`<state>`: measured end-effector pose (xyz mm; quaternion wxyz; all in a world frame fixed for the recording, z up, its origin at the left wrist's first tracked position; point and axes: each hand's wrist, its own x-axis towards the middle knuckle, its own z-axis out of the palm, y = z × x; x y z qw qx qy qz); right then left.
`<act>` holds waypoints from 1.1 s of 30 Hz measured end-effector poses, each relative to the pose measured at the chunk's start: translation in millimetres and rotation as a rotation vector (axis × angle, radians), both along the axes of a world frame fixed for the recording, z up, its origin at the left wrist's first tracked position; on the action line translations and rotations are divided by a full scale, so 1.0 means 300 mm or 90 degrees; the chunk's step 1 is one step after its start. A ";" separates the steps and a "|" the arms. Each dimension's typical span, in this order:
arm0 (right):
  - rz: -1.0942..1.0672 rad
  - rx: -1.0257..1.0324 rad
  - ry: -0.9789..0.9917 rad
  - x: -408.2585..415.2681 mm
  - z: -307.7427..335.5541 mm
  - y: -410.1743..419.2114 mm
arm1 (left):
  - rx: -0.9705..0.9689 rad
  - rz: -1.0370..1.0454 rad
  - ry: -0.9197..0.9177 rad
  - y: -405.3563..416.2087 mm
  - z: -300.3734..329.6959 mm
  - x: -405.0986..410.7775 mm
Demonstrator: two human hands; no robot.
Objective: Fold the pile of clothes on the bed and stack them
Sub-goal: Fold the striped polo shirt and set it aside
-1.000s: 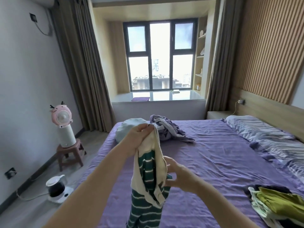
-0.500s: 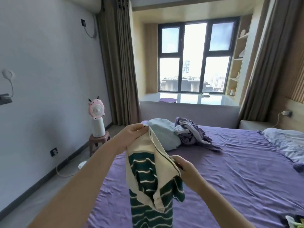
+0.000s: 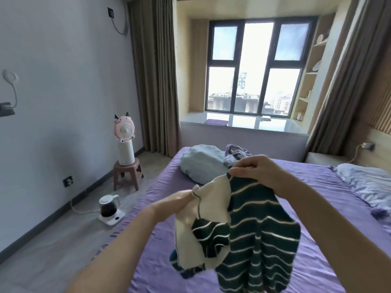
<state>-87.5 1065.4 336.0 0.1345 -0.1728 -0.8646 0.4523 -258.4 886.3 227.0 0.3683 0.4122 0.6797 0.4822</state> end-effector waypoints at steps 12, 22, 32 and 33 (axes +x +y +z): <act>-0.255 -0.113 0.075 0.303 0.106 0.205 | 0.037 -0.120 -0.186 0.098 -0.237 0.174; -0.233 -0.184 0.061 0.360 0.103 0.222 | 0.078 -0.162 -0.325 0.331 -0.224 0.401; -0.214 -0.195 0.083 0.478 0.208 0.317 | 0.155 -0.136 -0.187 0.468 -0.236 0.521; -0.218 -0.200 0.081 0.495 0.201 0.330 | 0.150 -0.131 -0.181 0.468 -0.242 0.535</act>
